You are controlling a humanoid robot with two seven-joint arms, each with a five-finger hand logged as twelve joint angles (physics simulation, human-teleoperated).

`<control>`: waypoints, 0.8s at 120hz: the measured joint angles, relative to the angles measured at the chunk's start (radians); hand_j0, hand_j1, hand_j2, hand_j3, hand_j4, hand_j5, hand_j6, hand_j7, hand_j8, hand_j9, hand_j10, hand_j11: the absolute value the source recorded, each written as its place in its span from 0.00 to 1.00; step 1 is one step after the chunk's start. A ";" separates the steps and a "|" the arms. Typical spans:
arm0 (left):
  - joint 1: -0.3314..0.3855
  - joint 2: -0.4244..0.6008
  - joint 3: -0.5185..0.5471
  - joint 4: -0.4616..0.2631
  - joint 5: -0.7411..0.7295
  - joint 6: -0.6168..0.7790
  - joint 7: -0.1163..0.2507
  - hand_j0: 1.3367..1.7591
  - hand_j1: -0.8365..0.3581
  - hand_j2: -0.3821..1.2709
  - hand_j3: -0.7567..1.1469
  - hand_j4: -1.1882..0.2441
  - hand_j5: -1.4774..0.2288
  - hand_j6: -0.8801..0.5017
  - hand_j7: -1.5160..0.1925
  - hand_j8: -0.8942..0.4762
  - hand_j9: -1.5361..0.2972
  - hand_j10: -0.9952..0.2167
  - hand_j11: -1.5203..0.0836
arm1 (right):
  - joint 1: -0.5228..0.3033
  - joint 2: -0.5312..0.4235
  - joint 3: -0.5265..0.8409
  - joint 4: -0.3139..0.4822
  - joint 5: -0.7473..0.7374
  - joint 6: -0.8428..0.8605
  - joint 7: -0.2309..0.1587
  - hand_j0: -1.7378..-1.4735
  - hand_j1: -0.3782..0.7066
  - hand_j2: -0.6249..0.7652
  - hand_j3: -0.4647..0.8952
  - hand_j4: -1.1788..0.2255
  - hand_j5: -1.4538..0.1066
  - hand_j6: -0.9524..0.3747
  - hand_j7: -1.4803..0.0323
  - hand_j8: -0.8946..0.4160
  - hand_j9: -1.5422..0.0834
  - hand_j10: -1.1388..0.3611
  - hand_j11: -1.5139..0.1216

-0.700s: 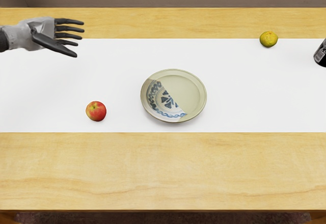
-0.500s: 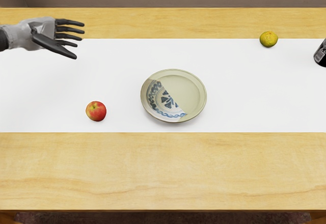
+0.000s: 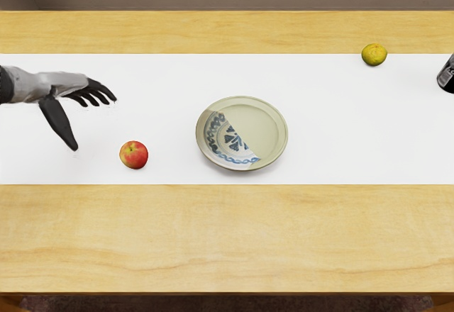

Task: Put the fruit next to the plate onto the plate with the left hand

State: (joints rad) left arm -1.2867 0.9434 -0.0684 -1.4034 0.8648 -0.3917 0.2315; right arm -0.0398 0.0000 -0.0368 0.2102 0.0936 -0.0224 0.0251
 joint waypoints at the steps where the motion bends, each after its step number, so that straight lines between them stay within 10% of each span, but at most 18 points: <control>1: 0.000 0.001 0.000 -0.004 0.011 0.007 0.003 0.76 0.75 0.26 0.40 0.66 0.68 0.46 0.70 0.47 0.66 0.62 0.75 | 0.000 0.000 0.000 0.000 0.000 0.000 0.000 0.30 0.06 0.45 0.34 0.82 0.91 0.69 0.95 0.66 0.92 0.74 0.90; 34: -0.148 -0.018 0.164 -0.145 0.197 0.197 0.066 0.76 0.75 0.26 0.40 0.65 0.68 0.45 0.70 0.47 0.66 0.61 0.75 | 0.000 0.000 0.000 0.000 0.000 0.001 0.000 0.30 0.06 0.45 0.34 0.82 0.91 0.69 0.95 0.66 0.92 0.74 0.90; 66: -0.416 -0.116 0.564 -0.229 0.006 0.392 0.070 0.76 0.75 0.26 0.40 0.65 0.68 0.45 0.70 0.47 0.66 0.61 0.75 | 0.000 0.000 0.000 0.000 0.000 0.000 0.000 0.30 0.06 0.45 0.34 0.82 0.91 0.69 0.95 0.66 0.92 0.74 0.90; 96: -0.448 -0.186 0.700 -0.269 -0.130 0.430 0.069 0.76 0.75 0.26 0.40 0.66 0.68 0.46 0.70 0.47 0.66 0.62 0.75 | 0.000 0.000 0.000 0.000 0.000 0.001 0.000 0.30 0.06 0.45 0.34 0.82 0.91 0.69 0.95 0.66 0.92 0.74 0.90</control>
State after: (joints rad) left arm -1.7349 0.7574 0.6321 -1.6726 0.7349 0.0382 0.3003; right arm -0.0399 0.0000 -0.0368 0.2102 0.0936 -0.0218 0.0250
